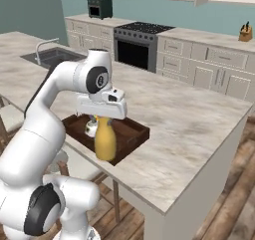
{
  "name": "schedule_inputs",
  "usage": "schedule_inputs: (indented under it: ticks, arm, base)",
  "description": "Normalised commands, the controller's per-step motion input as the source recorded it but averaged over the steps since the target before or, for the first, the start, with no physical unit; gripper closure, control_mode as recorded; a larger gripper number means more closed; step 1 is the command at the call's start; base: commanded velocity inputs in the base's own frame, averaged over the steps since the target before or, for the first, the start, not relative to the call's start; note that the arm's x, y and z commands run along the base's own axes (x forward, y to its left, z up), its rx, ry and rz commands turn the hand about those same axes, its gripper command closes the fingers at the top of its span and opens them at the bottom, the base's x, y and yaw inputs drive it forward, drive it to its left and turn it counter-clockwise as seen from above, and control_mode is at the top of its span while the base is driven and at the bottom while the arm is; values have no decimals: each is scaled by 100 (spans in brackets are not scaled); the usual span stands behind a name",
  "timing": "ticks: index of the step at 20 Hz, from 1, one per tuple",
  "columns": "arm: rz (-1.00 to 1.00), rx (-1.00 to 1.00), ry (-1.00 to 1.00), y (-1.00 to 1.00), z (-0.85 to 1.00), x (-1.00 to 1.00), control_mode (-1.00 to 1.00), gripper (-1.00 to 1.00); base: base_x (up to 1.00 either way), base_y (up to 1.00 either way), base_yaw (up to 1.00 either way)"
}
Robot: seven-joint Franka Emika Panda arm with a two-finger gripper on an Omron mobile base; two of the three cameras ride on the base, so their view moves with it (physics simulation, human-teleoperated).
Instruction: There is a tray on the dining counter. Grab the cup, mug, and pitcher and place them on the tray. The pitcher may be placed next to the tray if it cannot fit the tray.
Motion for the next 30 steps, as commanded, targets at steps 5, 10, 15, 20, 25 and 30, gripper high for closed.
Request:
schedule_inputs:
  ticks: [5, 10, 15, 20, 25, 30]
  arm:
    - [-1, 0, 0, 8, 0, 12, -100, 100]
    - [-8, 0, 0, 20, 0, 82, -100, 100]
    - [-11, 0, 0, 0, 0, 92, -100, 100]
    - [-10, 0, 0, 0, 0, 72, -100, 100]
    - [-7, 0, 0, -20, 0, 35, -100, 100]
    - [0, 0, 0, -36, -1, 8, -100, 100]
  base:
    - [42, 34, -4]
    - [0, 0, 0]
    - [0, 0, 0]
    - [0, 0, 0]
    - [0, 0, 0]
    - [0, 0, 0]
